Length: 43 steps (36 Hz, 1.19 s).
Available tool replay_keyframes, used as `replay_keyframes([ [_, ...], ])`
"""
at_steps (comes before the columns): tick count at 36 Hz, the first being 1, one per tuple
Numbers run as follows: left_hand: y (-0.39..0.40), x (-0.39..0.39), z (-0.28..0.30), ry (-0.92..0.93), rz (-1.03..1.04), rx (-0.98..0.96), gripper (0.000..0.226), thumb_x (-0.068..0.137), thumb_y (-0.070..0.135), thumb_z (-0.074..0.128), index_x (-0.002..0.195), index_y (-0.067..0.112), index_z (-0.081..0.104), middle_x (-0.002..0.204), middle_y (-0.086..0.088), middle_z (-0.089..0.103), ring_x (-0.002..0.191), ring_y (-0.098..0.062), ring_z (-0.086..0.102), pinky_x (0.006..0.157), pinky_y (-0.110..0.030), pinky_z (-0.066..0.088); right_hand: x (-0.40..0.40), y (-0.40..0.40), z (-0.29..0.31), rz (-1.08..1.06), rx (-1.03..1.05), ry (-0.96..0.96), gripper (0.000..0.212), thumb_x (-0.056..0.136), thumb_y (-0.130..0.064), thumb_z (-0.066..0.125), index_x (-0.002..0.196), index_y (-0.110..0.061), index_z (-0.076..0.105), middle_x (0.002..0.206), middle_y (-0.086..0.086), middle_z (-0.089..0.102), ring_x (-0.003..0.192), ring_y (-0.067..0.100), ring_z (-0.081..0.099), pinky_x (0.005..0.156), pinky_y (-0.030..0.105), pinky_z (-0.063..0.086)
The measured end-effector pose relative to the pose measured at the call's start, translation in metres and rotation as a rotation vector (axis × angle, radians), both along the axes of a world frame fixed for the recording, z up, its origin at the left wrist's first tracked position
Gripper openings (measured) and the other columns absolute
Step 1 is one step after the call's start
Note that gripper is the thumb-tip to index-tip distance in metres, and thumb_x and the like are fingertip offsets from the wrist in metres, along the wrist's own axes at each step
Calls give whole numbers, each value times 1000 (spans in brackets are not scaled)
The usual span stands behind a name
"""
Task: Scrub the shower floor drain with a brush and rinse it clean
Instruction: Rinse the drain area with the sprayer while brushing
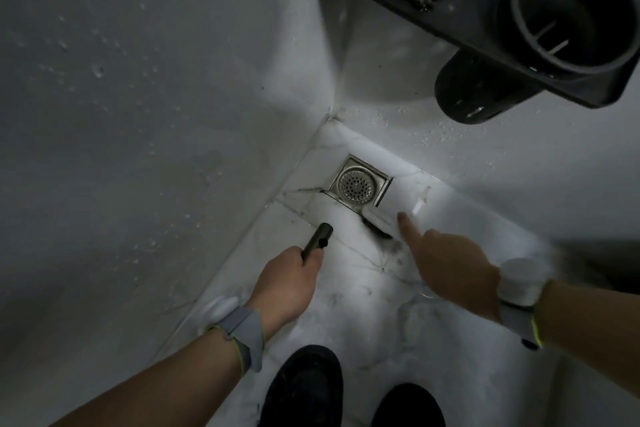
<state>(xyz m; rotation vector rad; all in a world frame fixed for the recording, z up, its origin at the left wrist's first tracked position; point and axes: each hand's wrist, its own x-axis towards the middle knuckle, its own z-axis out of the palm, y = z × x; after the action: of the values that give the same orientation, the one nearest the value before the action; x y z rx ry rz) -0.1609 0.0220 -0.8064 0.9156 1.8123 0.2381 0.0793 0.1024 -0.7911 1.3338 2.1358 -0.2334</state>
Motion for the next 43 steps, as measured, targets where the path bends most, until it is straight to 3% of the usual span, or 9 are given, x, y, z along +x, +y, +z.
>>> replay_keyframes([
  [4, 12, -8, -4, 30, 67, 20, 48, 99, 57, 37, 84, 15, 55, 76, 0, 59, 63, -16, 55, 54, -27, 40, -11, 28, 4, -248, -143, 79, 66, 96, -17, 35, 156, -27, 10, 90, 2, 58, 71, 19, 59, 65, 35, 55],
  [6, 19, -14, -7, 62, 63, 41, 49, 99, 58, 37, 82, 16, 54, 78, -2, 61, 67, -19, 58, 57, -28, 41, -21, 40, 2, -366, -129, 141, 47, 98, -20, 34, 144, -22, 34, 96, 6, 60, 73, 22, 56, 65, 33, 51],
  [9, 22, -20, -11, 62, 58, 35, 48, 99, 58, 37, 79, 17, 54, 79, -3, 62, 70, -20, 59, 59, -29, 41, -43, 49, -2, -260, -39, 190, 25, 102, -27, 29, 110, -12, 47, 93, 8, 56, 81, 31, 62, 72, 40, 55],
  [14, 15, -26, -12, 100, 27, 48, 47, 100, 55, 37, 82, 15, 55, 78, -1, 61, 66, -16, 56, 53, -28, 37, -77, 50, -11, -238, 6, 292, 28, 103, -18, 29, 109, -7, 54, 100, 13, 61, 86, 35, 64, 74, 42, 56],
  [19, 9, -30, -12, 114, 13, 36, 47, 100, 56, 37, 80, 17, 53, 75, 1, 59, 62, -14, 54, 50, -27, 33, -80, 55, -26, -258, 114, 305, 30, 103, -23, 32, 119, -13, 55, 99, 7, 57, 84, 31, 65, 63, 33, 47],
  [23, 6, -29, -14, 104, -8, 30, 48, 100, 56, 37, 79, 16, 51, 76, 0, 59, 62, -14, 53, 52, -26, 35, -65, 24, -31, -240, 78, 396, 37, 103, -46, 28, 124, -19, 42, 87, 7, 63, 77, 34, 65, 62, 37, 48],
  [29, 6, -24, -14, 74, 1, 19, 48, 99, 57, 37, 81, 16, 53, 79, -1, 62, 65, -15, 56, 55, -27, 40, -40, 45, -33, -249, 153, 317, 49, 103, -46, 27, 143, -19, 36, 89, 5, 62, 76, 29, 65, 61, 35, 50],
  [37, 7, -16, -8, 44, -36, 49, 45, 100, 55, 38, 78, 18, 50, 73, 2, 57, 61, -13, 52, 52, -26, 36, -29, 55, -28, -128, 206, 208, 46, 102, -47, 32, 142, -23, 38, 92, 3, 62, 77, 26, 64, 62, 34, 50],
  [43, 10, -14, -4, 58, -45, 67, 44, 101, 53, 38, 78, 17, 51, 71, 2, 56, 59, -14, 51, 50, -26, 34, -21, 58, -29, -115, 186, 204, 45, 102, -47, 32, 138, -23, 41, 79, -2, 50, 70, 24, 61, 59, 32, 50],
])
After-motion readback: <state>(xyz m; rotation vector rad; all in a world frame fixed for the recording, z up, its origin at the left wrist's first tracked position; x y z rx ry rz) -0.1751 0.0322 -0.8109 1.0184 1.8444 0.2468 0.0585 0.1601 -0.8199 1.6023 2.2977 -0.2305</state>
